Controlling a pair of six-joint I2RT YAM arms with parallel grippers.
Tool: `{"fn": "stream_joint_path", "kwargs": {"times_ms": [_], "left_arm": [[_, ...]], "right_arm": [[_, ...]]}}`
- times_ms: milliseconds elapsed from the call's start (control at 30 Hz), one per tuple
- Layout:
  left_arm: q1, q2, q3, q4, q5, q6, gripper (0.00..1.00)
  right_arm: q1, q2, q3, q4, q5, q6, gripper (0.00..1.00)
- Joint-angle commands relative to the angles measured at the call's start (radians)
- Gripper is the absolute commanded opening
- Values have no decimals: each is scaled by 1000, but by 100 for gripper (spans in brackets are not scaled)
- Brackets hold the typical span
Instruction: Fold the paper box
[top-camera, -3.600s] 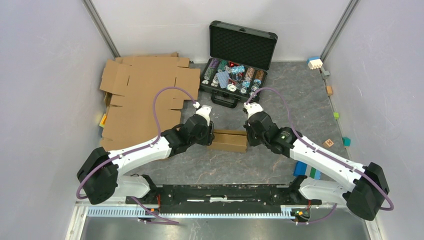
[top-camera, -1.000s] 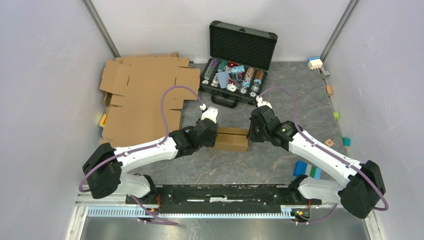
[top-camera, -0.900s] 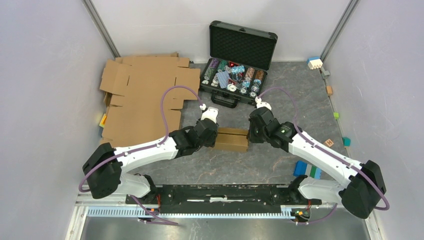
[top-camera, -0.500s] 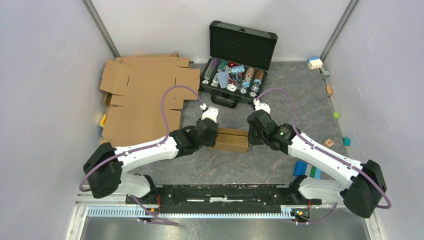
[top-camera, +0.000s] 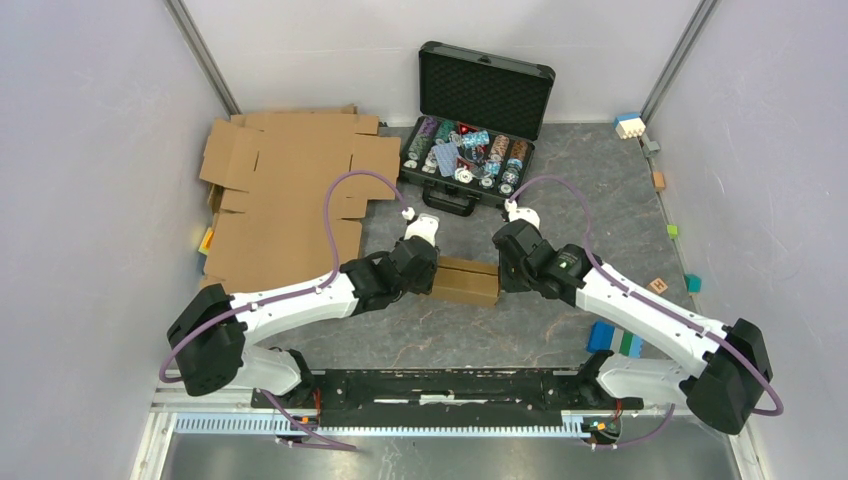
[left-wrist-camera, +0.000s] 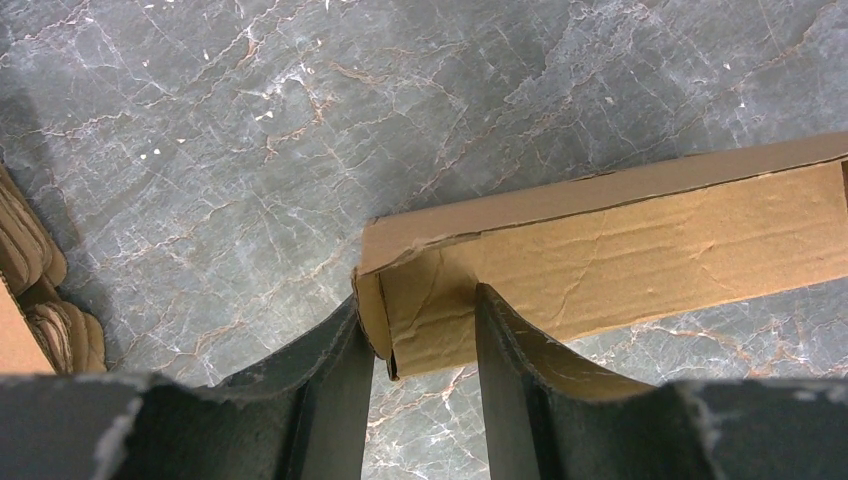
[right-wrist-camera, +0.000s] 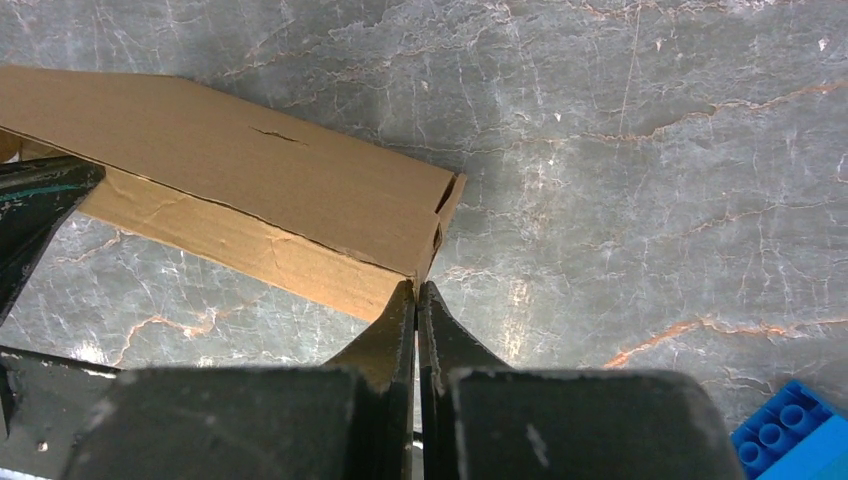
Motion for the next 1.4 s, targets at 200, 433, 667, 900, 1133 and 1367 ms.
{"fn": "stream_joint_path", "kwargs": {"times_ms": [200,433,667,900,1133,1367], "left_arm": [[-14,24,4,-62,13,-28,46],[-14,25,5,-61,16,-29,46],[-20,29,6,-61,13,-32,46],[-23,33,8,-61,10,-33,46],[-24,28,8,-63,7,-33,46],[-26,23,7,-68,6,-32,46]], "right_arm": [[27,-13,-8,-5,23,44,0],[50,-20,-48,28,23,114,0],[50,6,76,-30,68,87,0],[49,34,112,-48,26,70,0],[49,3,33,-25,40,95,0],[49,-14,-32,12,24,130,0]]}}
